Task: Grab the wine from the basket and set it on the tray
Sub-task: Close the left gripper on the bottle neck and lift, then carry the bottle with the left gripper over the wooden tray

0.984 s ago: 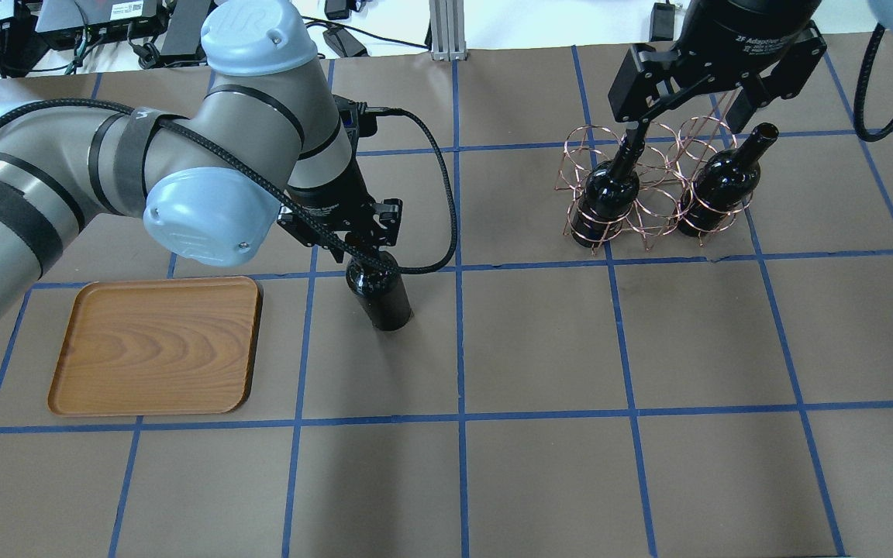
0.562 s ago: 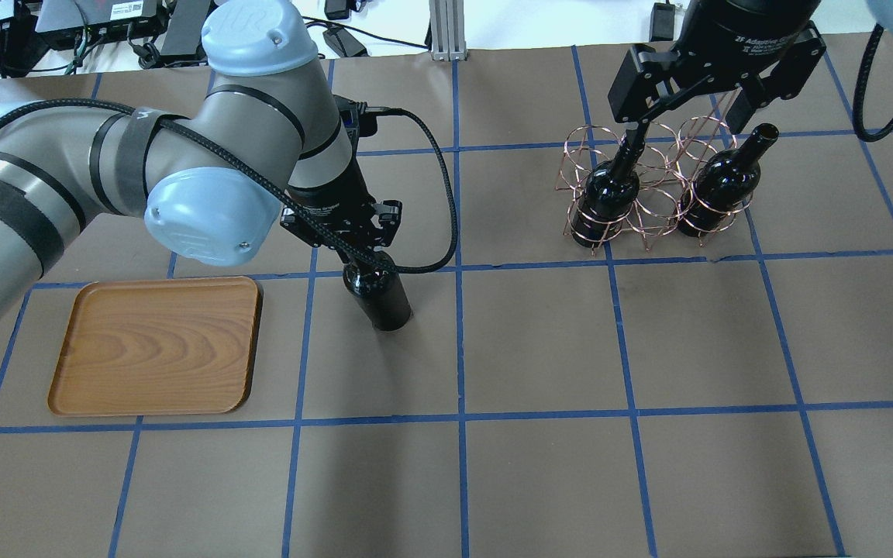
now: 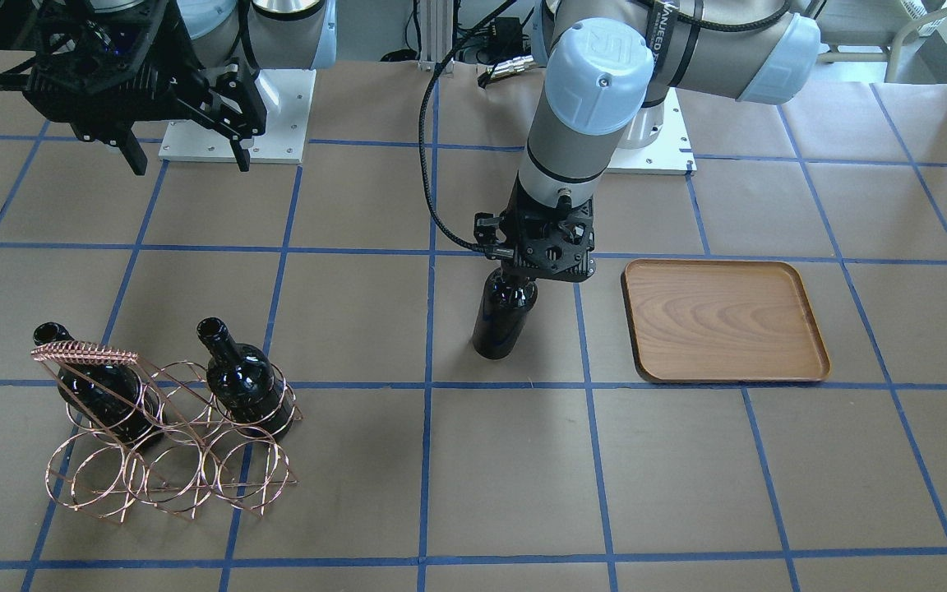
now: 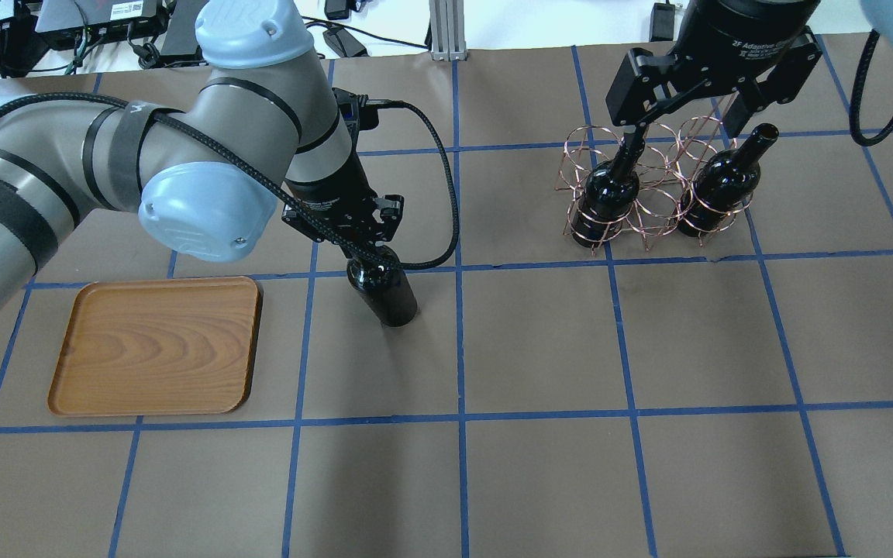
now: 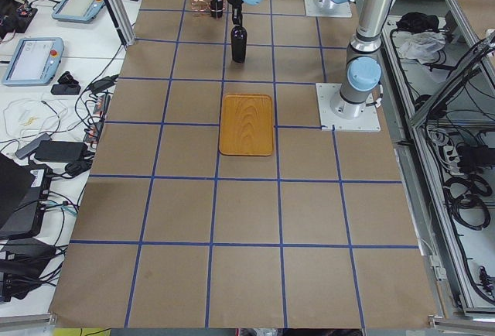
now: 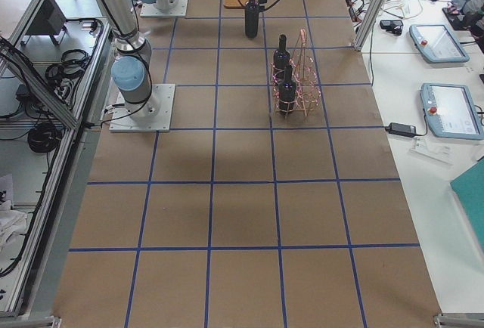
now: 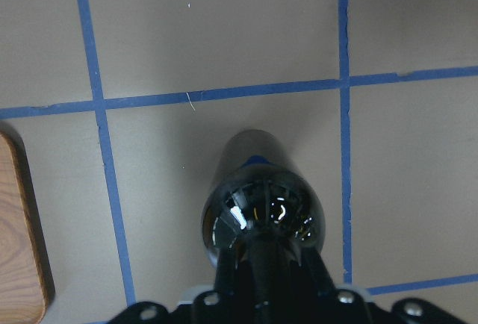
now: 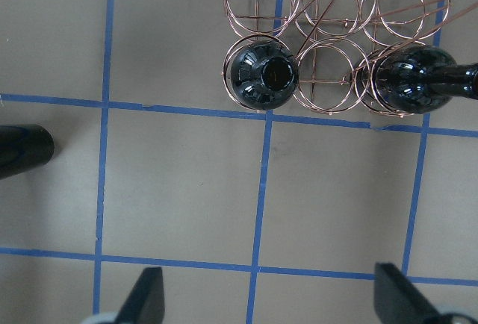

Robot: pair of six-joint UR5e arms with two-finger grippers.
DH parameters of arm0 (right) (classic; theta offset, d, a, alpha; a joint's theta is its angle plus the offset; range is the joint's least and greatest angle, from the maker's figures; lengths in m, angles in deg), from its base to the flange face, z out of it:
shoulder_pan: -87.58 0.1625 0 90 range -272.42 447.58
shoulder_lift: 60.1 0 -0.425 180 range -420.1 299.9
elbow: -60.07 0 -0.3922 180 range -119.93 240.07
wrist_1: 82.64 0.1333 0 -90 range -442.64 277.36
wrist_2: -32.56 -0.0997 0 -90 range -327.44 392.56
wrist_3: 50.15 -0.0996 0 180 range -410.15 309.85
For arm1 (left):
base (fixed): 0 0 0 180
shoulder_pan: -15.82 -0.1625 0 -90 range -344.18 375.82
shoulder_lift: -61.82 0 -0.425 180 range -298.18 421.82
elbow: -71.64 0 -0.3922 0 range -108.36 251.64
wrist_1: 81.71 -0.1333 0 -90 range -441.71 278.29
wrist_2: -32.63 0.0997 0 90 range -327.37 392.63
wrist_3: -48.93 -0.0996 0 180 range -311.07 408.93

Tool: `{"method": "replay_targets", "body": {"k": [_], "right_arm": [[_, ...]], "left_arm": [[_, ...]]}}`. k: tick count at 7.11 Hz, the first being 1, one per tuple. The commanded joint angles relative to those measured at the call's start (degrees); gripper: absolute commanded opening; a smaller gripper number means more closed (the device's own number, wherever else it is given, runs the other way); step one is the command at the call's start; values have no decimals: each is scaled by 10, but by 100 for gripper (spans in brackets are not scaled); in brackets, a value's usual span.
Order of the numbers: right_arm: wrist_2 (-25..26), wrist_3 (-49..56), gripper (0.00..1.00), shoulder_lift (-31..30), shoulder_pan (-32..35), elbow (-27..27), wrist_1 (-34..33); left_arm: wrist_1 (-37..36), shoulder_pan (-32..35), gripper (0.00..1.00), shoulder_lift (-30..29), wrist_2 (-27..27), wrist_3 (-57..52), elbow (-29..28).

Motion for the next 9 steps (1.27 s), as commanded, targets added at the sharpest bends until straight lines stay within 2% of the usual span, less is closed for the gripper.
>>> {"method": "replay_targets", "body": {"k": [1, 2, 4, 6, 8, 9], "right_arm": [[-3, 0, 100, 0, 0, -1, -1], [-2, 2, 100, 0, 0, -1, -1], [0, 2, 100, 0, 0, -1, 0], [-1, 2, 100, 0, 0, -1, -1], [-3, 3, 100, 0, 0, -1, 0], [-3, 3, 100, 0, 0, -1, 0]], "left_arm": [[33, -22, 0, 13, 27, -45, -37], [77, -56, 0, 15, 51, -93, -69], [110, -160, 0, 27, 52, -217, -80], [112, -283, 0, 33, 52, -323, -68], [108, -348, 0, 47, 55, -412, -18], [105, -368, 0, 61, 62, -415, 7]]}}
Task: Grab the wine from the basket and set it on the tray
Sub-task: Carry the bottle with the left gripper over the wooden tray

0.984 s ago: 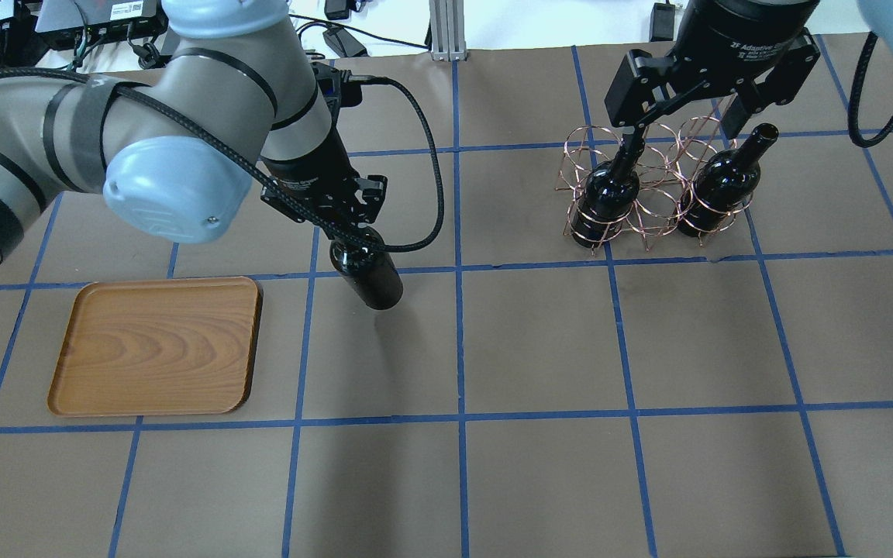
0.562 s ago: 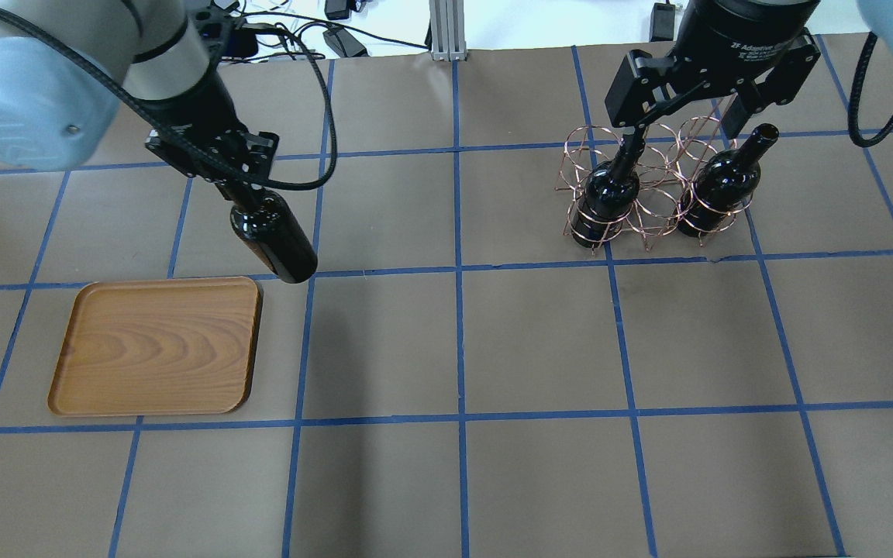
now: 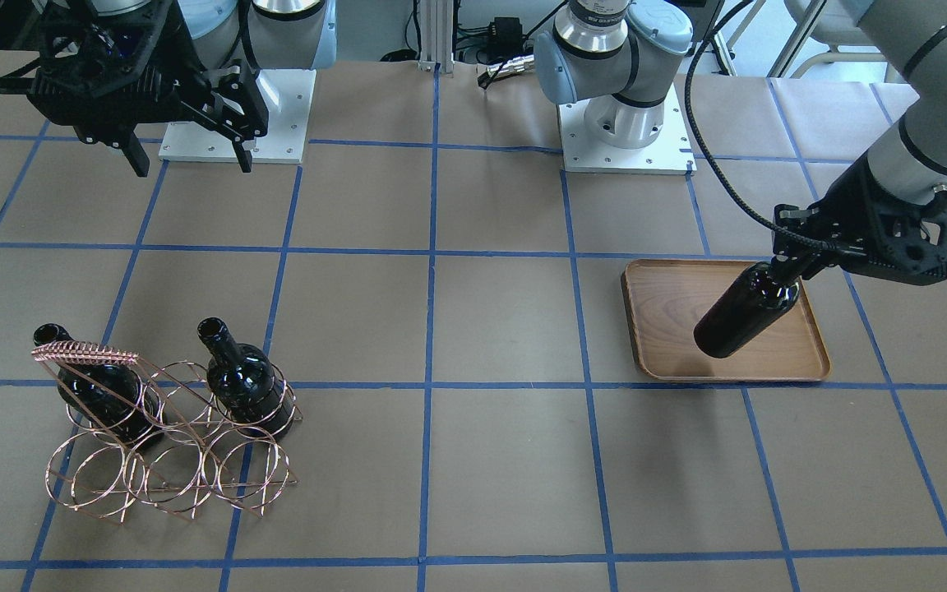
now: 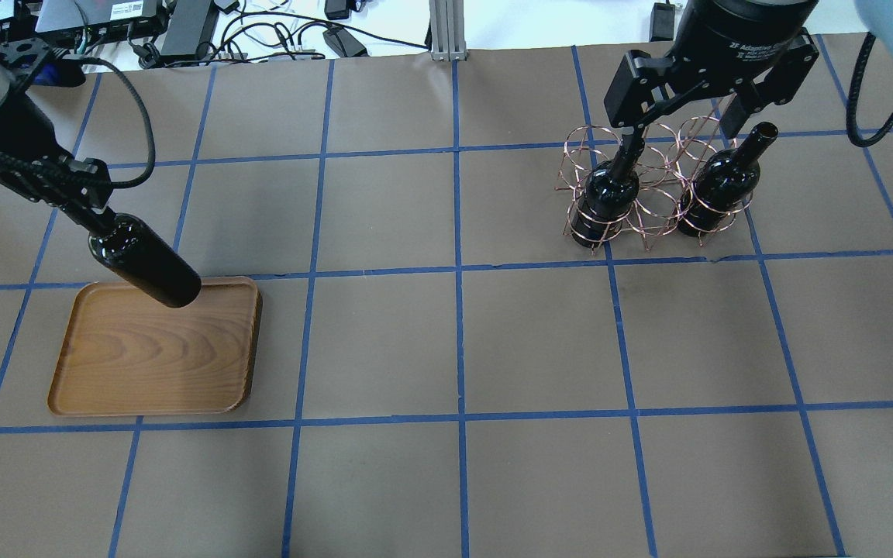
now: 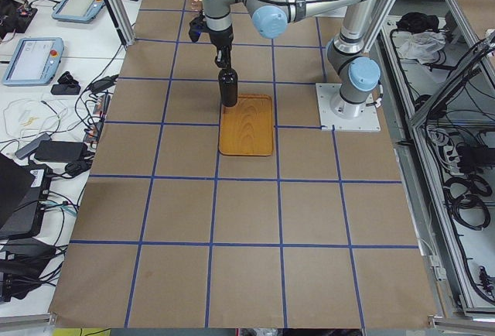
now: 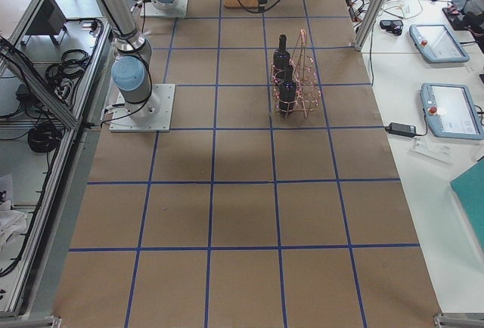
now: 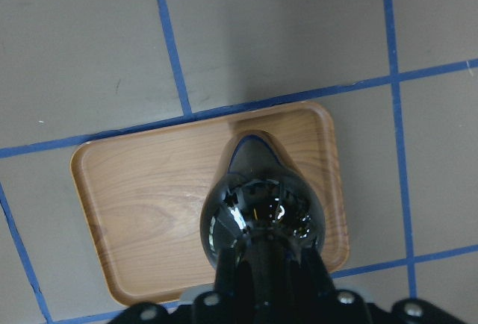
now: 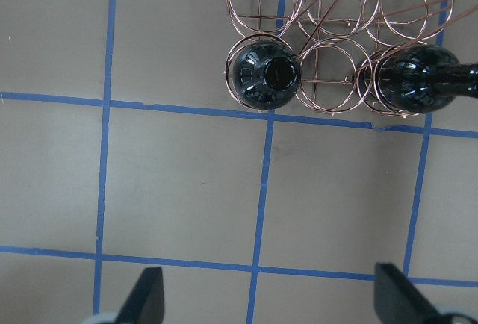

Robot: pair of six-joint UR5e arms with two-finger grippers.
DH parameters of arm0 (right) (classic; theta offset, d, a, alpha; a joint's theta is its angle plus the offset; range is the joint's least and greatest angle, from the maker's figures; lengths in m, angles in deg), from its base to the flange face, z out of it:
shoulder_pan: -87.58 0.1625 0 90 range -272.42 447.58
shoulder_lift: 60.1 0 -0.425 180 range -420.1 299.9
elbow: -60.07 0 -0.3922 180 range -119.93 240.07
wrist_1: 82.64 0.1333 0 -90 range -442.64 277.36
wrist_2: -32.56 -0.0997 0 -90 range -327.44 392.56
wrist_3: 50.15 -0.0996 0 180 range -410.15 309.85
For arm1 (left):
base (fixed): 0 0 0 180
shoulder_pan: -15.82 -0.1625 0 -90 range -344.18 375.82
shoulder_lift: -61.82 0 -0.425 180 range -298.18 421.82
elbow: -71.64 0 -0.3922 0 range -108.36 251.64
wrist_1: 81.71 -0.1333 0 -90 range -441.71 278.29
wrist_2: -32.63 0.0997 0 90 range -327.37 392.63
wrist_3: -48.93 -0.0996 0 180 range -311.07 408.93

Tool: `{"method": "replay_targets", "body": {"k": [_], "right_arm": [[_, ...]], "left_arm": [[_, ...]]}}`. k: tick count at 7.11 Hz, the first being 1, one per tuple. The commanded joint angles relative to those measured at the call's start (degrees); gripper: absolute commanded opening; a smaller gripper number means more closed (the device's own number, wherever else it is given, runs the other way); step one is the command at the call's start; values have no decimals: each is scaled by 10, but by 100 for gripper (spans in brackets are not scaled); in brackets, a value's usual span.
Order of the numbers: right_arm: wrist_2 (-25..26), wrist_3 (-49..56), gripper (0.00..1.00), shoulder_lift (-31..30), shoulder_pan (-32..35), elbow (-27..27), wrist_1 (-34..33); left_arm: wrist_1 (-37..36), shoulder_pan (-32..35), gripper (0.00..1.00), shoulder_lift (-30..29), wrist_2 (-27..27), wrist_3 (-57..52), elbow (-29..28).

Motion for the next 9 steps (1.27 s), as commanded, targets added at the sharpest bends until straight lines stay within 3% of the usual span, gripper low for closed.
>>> {"method": "replay_targets", "body": {"k": [1, 9], "right_arm": [[-2, 0, 100, 0, 0, -1, 0], [3, 1, 100, -1, 1, -1, 0]], "left_arm": [[-4, -48, 0, 20, 12, -30, 44], [-25, -66, 0, 8, 43, -25, 80]]}}
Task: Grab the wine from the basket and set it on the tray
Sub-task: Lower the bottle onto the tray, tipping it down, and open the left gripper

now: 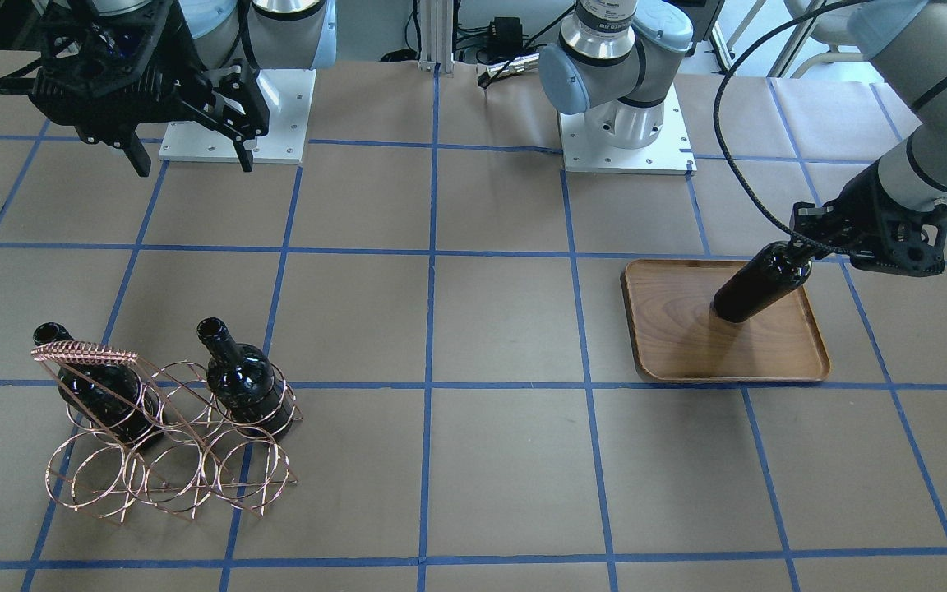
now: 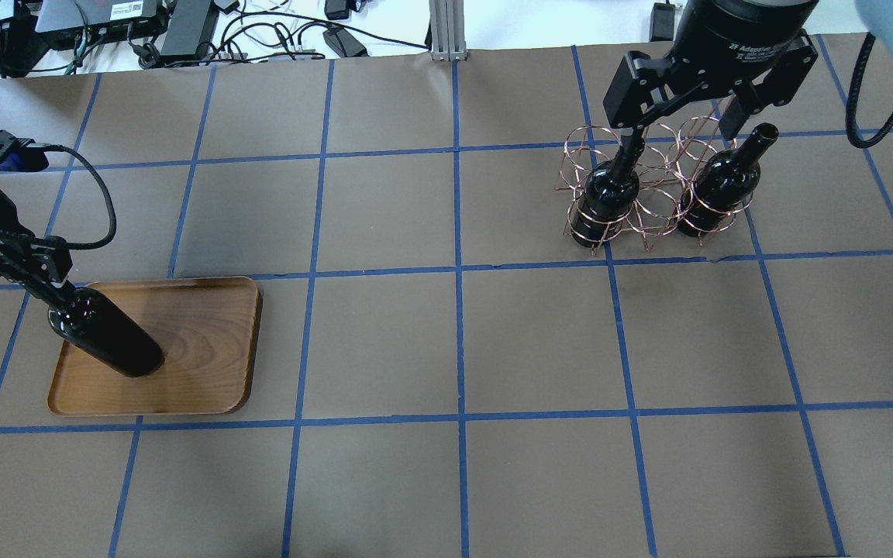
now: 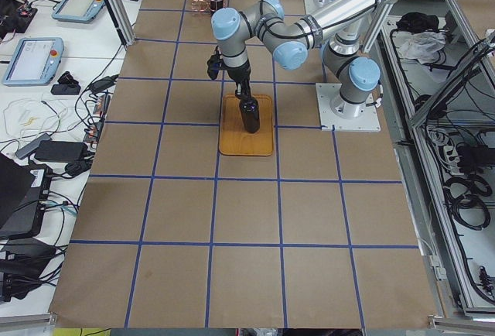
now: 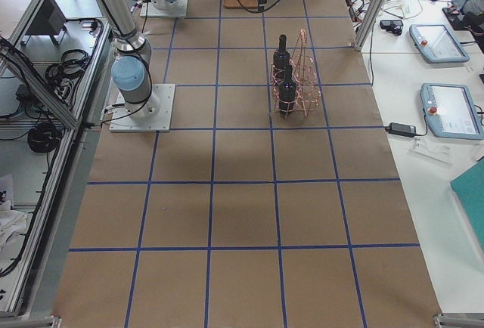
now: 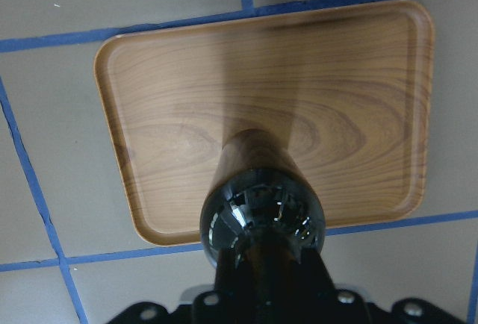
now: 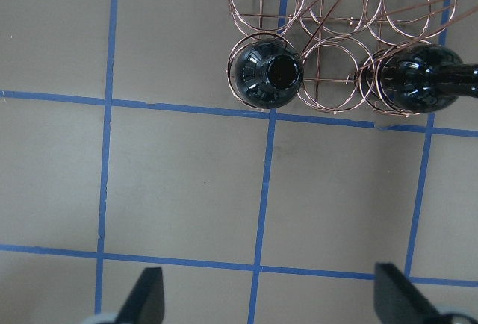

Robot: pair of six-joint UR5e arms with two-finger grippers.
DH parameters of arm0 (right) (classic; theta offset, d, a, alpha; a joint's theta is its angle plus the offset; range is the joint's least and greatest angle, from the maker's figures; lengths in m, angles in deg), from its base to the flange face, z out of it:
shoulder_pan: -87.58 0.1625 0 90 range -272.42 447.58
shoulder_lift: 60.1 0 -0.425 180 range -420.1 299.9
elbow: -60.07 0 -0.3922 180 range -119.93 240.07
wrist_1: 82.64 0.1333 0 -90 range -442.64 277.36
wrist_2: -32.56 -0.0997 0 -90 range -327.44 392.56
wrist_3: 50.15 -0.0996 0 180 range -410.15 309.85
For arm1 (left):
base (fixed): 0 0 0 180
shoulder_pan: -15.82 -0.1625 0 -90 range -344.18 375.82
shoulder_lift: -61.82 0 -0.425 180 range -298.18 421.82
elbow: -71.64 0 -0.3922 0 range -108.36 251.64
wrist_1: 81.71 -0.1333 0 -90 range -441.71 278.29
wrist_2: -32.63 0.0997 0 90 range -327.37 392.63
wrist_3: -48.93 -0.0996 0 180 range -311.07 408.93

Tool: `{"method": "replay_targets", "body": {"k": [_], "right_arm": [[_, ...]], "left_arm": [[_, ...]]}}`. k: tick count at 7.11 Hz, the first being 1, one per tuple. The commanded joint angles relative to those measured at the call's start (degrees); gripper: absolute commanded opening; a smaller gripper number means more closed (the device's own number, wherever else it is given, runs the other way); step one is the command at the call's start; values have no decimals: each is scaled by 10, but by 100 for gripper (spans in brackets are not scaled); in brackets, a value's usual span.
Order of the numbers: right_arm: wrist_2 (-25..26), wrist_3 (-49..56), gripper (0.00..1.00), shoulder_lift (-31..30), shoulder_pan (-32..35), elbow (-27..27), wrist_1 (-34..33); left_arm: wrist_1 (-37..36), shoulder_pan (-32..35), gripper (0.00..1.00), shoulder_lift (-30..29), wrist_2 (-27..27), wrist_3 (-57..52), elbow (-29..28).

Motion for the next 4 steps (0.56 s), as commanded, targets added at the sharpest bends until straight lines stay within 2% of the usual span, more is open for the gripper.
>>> {"method": "replay_targets", "body": {"k": [1, 4], "right_arm": [[3, 1, 100, -1, 0, 0, 0], [2, 1, 100, 0, 0, 0, 0]], "left_arm": [[-1, 1, 0, -2, -1, 2, -1], [-2, 3, 0, -2, -2, 3, -3]]}}
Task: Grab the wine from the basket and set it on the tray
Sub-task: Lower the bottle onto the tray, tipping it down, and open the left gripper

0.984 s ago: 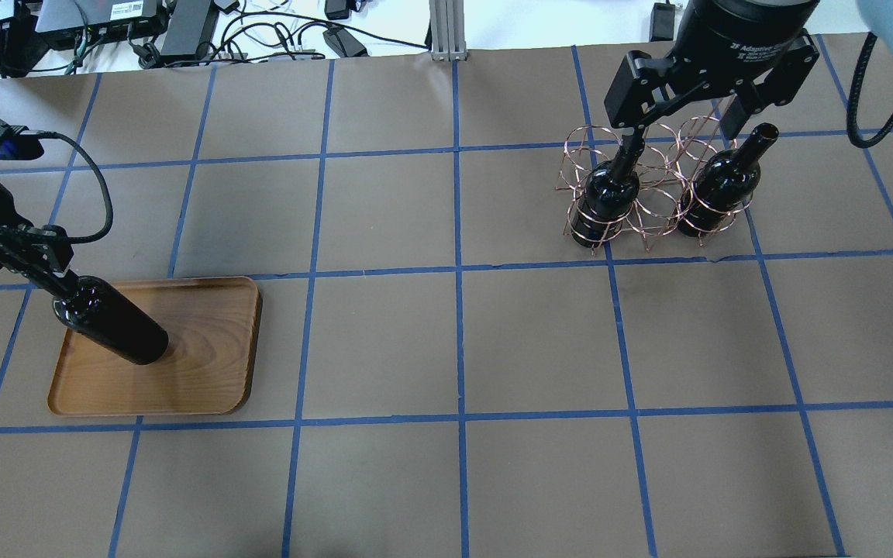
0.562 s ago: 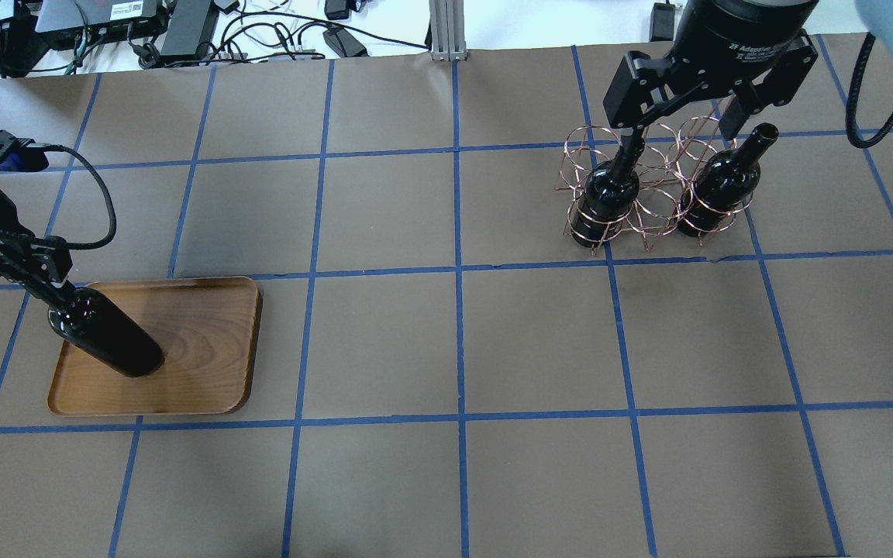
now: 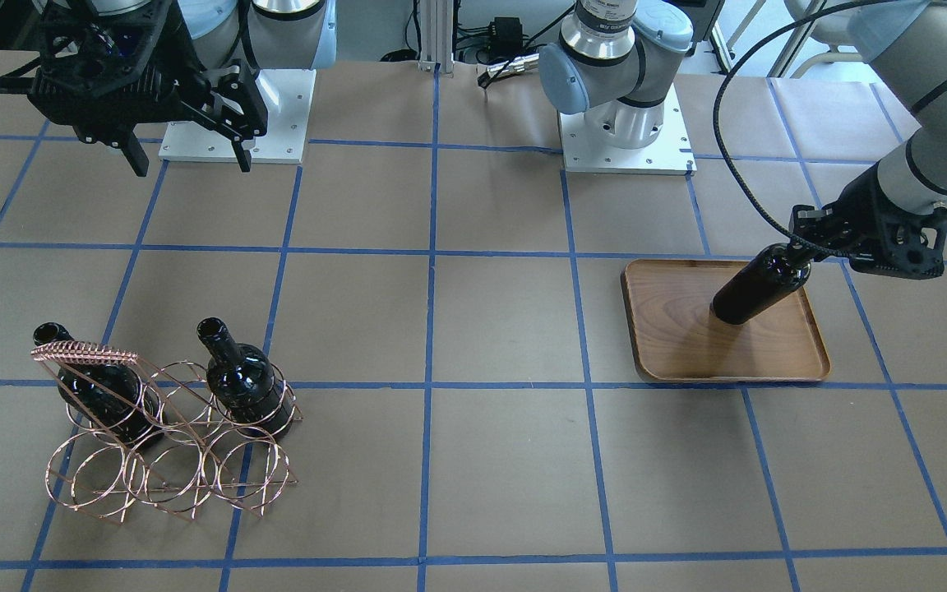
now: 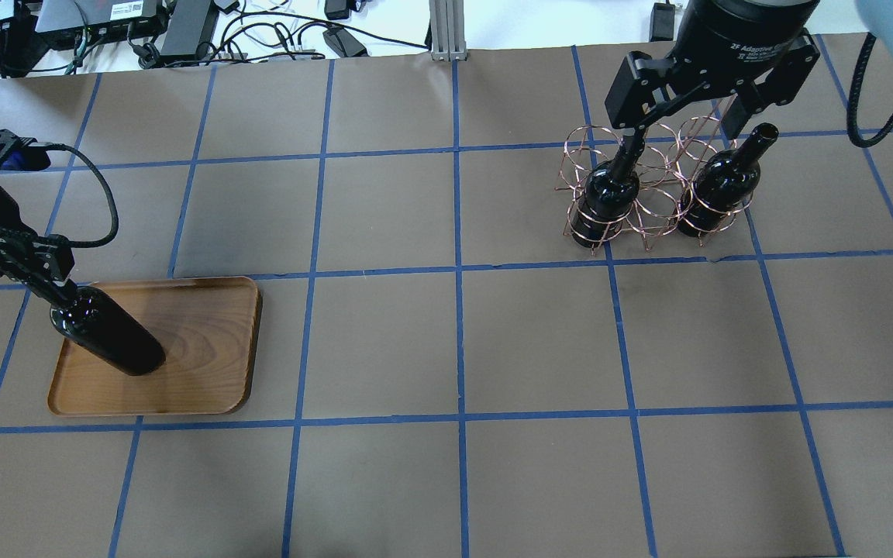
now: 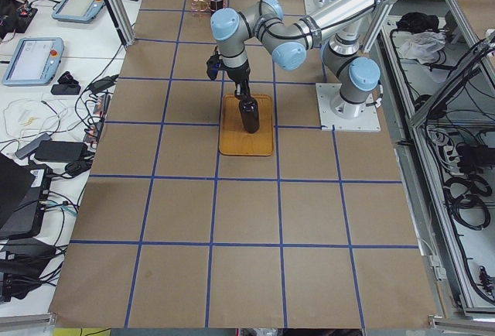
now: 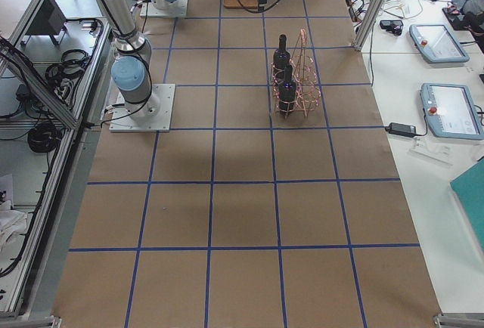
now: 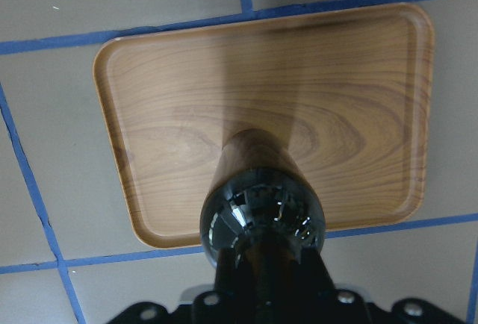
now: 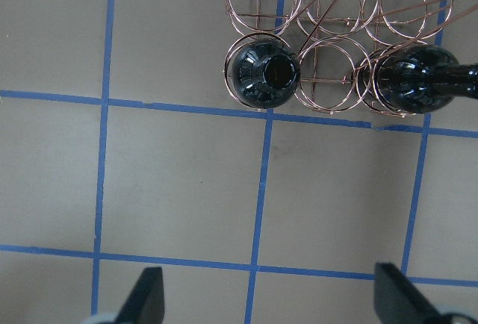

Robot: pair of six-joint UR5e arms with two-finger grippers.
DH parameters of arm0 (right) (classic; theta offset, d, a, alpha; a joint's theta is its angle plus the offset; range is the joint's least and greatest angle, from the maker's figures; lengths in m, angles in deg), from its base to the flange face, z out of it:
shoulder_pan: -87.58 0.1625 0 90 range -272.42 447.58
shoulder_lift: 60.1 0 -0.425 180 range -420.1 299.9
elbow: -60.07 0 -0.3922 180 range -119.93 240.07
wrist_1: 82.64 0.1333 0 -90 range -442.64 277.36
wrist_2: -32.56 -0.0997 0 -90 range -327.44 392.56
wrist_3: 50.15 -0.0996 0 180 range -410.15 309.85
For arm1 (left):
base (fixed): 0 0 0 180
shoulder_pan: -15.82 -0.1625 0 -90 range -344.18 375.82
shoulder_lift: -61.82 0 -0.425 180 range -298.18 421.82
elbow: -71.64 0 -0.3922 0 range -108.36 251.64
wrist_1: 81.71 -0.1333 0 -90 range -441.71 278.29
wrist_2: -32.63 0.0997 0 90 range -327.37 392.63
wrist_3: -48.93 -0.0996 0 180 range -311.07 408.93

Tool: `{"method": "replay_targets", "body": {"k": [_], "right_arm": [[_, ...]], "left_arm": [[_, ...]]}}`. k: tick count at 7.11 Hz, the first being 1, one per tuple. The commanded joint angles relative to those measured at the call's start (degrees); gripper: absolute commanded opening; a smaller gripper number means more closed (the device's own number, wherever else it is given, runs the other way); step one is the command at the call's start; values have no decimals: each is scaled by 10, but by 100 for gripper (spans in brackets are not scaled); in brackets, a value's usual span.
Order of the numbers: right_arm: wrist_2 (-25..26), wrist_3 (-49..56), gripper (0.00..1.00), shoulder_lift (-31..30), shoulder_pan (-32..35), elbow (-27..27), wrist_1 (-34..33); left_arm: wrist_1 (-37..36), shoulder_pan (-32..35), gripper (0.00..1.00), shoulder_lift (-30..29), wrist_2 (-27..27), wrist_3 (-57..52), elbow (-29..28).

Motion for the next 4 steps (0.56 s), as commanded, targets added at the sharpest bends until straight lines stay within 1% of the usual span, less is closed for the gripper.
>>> {"method": "replay_targets", "body": {"k": [1, 3, 4], "right_arm": [[-1, 0, 100, 0, 0, 0, 0], [-1, 0, 100, 0, 0, 0, 0], [-1, 0, 100, 0, 0, 0, 0]], "left_arm": [[0, 1, 0, -1, 0, 1, -2], [-1, 1, 21, -1, -1, 0, -2], [-1, 1, 51, 0, -1, -5, -3]]}}
